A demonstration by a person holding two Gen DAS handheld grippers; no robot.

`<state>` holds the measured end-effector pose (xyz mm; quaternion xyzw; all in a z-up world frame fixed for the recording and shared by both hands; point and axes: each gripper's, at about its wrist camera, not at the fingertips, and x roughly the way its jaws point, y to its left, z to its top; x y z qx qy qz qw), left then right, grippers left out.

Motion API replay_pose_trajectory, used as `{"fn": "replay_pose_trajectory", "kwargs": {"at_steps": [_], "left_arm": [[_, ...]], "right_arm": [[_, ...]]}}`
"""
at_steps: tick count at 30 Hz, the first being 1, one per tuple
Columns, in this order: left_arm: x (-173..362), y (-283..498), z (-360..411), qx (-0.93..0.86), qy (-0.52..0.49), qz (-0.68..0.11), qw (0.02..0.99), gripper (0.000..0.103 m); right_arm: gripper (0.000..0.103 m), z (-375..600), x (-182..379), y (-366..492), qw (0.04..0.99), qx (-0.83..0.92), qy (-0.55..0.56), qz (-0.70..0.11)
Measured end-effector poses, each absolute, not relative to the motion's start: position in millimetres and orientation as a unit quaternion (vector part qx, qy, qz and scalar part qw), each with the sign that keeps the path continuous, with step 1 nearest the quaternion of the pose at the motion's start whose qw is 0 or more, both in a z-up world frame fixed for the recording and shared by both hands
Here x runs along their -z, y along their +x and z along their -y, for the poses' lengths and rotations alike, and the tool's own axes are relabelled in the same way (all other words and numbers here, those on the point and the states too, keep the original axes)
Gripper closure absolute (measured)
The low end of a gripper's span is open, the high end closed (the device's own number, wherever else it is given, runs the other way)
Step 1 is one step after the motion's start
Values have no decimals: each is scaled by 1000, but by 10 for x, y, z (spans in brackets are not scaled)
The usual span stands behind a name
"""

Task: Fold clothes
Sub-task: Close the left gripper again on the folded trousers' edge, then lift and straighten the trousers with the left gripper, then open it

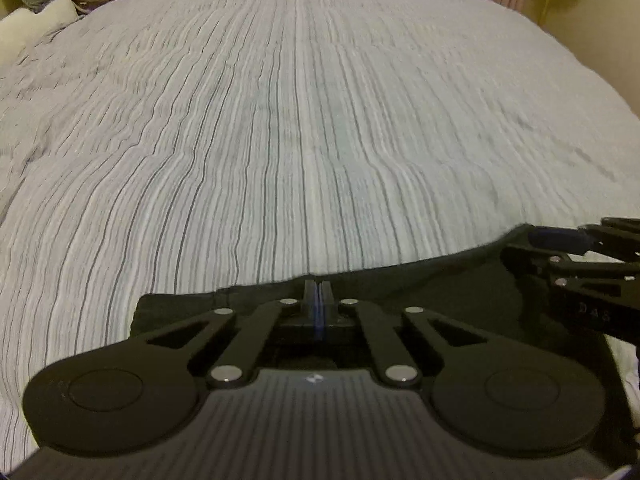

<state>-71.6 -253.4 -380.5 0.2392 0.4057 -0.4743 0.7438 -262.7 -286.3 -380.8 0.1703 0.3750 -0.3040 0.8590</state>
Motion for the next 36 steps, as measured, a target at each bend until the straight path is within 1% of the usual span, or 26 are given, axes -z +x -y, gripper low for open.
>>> {"fn": "replay_pose_trajectory", "kwargs": {"at_steps": [3, 7, 12, 16, 19, 20, 24, 26, 28, 31, 33, 36], "left_arm": [[3908, -665, 2593, 470, 240, -412, 743, 100], [3778, -666, 2491, 479, 226, -408, 744, 100], [3353, -574, 1983, 466, 186, -405, 764, 100], [3165, -618, 1537, 451, 173, -410, 774, 100], [3269, -658, 1371, 439, 179, -414, 777, 99], [3344, -648, 1368, 436, 185, -419, 775, 99], [3615, -605, 1492, 446, 220, -389, 775, 99], [3550, -542, 1483, 435, 212, -396, 780, 99], [3483, -481, 1473, 425, 203, -402, 785, 99], [3237, -525, 1247, 422, 176, -401, 794, 99], [3100, -652, 1063, 432, 160, -405, 789, 99], [3082, -869, 886, 452, 157, -419, 772, 99]], "right_arm": [[67, 2928, 3886, -2566, 853, 306, 180, -382], [67, 2857, 3775, -2706, 852, 306, 196, -377], [66, 2728, 3552, -2972, 850, 305, 228, -364], [66, 2625, 3373, -3185, 848, 304, 253, -353], [66, 2547, 3239, -3345, 846, 303, 272, -345], [66, 2460, 3293, -3342, 846, 297, 263, -355], [66, 2397, 3650, -3188, 832, 312, 253, -383], [66, 2443, 3639, -3169, 828, 320, 262, -379], [66, 2472, 3542, -3233, 823, 329, 278, -371], [66, 2323, 3313, -3376, 826, 331, 276, -363], [66, 2223, 3161, -3472, 829, 332, 274, -357], [66, 1967, 3061, -3576, 830, 319, 280, -363]]}}
